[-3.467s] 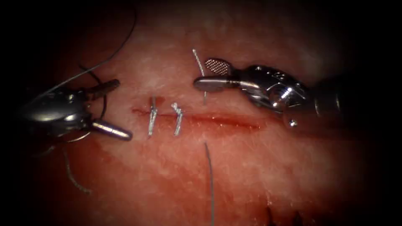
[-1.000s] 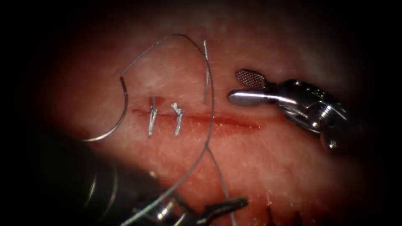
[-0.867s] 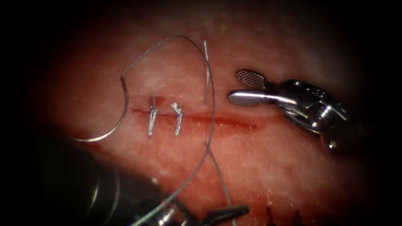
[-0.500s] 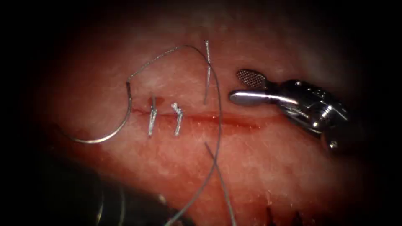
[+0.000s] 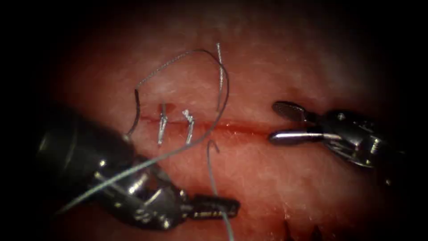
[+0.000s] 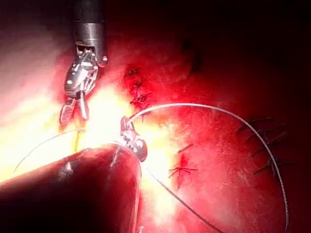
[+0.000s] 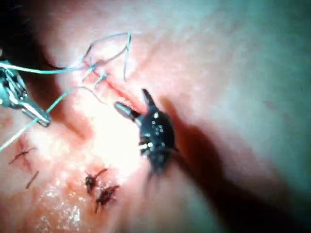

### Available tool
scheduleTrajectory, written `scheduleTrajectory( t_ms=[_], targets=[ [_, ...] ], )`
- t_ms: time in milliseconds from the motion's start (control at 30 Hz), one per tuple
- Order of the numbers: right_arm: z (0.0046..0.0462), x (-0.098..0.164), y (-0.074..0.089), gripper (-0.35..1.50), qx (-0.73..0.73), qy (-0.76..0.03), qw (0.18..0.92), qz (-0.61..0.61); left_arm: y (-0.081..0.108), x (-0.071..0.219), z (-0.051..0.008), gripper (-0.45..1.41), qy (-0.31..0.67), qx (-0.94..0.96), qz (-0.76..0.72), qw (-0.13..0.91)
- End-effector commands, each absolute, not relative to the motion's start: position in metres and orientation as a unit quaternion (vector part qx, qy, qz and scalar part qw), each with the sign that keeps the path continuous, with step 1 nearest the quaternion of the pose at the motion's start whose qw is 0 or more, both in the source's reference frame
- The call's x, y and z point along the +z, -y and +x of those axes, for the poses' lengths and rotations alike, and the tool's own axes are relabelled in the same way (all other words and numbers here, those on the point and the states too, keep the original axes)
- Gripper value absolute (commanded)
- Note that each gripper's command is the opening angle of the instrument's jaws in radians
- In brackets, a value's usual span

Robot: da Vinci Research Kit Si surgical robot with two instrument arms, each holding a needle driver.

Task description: Wound Closure

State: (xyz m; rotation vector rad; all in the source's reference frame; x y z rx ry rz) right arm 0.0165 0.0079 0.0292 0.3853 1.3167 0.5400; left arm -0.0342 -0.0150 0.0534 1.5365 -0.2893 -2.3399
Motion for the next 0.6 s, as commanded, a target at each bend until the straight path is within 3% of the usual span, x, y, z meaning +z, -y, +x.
scheduleTrajectory(
  t_ms=[33,233,600],
  targets=[
    [0.0173,0.0291,-0.0063,1.26,0.236,-0.604,0.741,0.176,0.0161,0.0538,-0.0345,-0.45,0.098,-0.820,0.540,0.163],
    [0.0207,0.0256,-0.0044,1.20,0.057,-0.620,0.777,0.088,0.0160,0.0538,-0.0345,-0.45,0.076,-0.807,0.566,0.150],
    [0.0254,0.0237,-0.0036,1.13,-0.055,-0.636,0.769,-0.041,0.0149,0.0544,-0.0330,-0.45,0.060,-0.799,0.584,0.126]
  ],
)
